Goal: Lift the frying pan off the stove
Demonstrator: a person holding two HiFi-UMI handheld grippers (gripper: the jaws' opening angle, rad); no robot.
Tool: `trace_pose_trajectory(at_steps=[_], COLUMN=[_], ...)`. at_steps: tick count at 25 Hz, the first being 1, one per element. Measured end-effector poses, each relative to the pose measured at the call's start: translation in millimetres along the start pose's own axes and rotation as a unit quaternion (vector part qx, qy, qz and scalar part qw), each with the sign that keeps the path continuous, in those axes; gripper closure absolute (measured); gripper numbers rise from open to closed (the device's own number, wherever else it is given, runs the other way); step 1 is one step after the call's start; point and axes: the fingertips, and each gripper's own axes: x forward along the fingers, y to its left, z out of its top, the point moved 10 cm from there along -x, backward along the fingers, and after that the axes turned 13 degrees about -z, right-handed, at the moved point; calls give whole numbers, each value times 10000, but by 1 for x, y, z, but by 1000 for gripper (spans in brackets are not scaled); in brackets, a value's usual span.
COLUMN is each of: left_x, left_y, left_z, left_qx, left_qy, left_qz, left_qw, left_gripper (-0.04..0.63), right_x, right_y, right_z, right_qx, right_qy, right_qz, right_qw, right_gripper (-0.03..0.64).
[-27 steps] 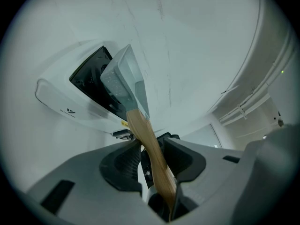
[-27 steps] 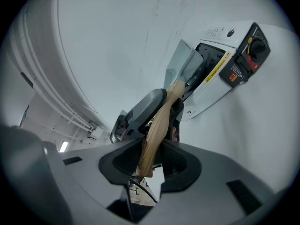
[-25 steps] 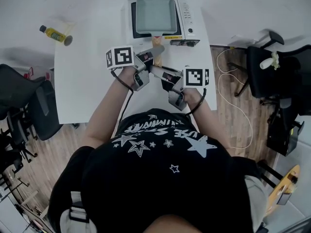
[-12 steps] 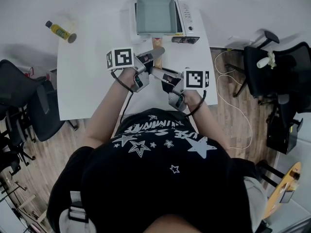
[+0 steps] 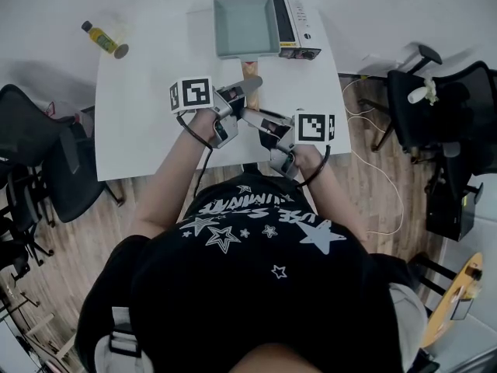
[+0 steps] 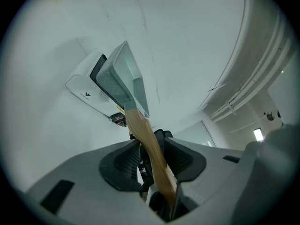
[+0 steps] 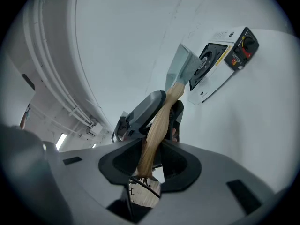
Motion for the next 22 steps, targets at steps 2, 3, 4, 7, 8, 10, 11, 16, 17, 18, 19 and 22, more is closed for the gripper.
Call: trace_pose_trajectory(at_steps=[2,3,4,7,8,10,11,16,17,18,19,22], left_x=[-6,-9,-13,-26,-30,-39,-42,-59,-62,-65,-68,-81], left_y=[-4,-7,-9,-14,-16,-21,-23,-32,-34,-35,-37,-46], left_z=[-7,-11,-15,-27,-31,-40,-45,-69,-74,-79,-85,-112], left_qx=[43,50,46,5,-12,-55,-71,-82,-88,-96,-104,-111], left_qy=[2,-4,-4,22,20,5,5,71,82,92,103,132], left_qz=[-5,-14,-21,-10,-10,-24,-26,-47,-59,-72,-85,-114], left_qw=[10000,10000,10000,10000,10000,10000,10000,9999,9999,9999,9999,9998], left_gripper=[436,436,437,436,436,436,436,434,434,434,434,434], right_x=[-3,-4,-5,-2,-2,-3,-5,-16,-18,-20,-20,-28], right_y=[2,4,6,18,22,28,29,36,38,40,43,55], right_z=[-9,-15,-21,-36,-41,-53,-59,-90,-96,-102,-108,-137], right_qx=[-6,19,33,-21,-1,25,21,7,6,16,30,32], right_qy=[33,50,61,38,19,-1,3,11,13,6,-13,-45], right_qz=[-167,-237,-251,-15,59,69,-2,-377,-449,-457,-378,-207], right_qw=[9999,9997,9997,10000,10000,10000,10000,9993,9990,9990,9993,9998], right_gripper=[500,500,500,499,497,497,497,499,499,499,499,497])
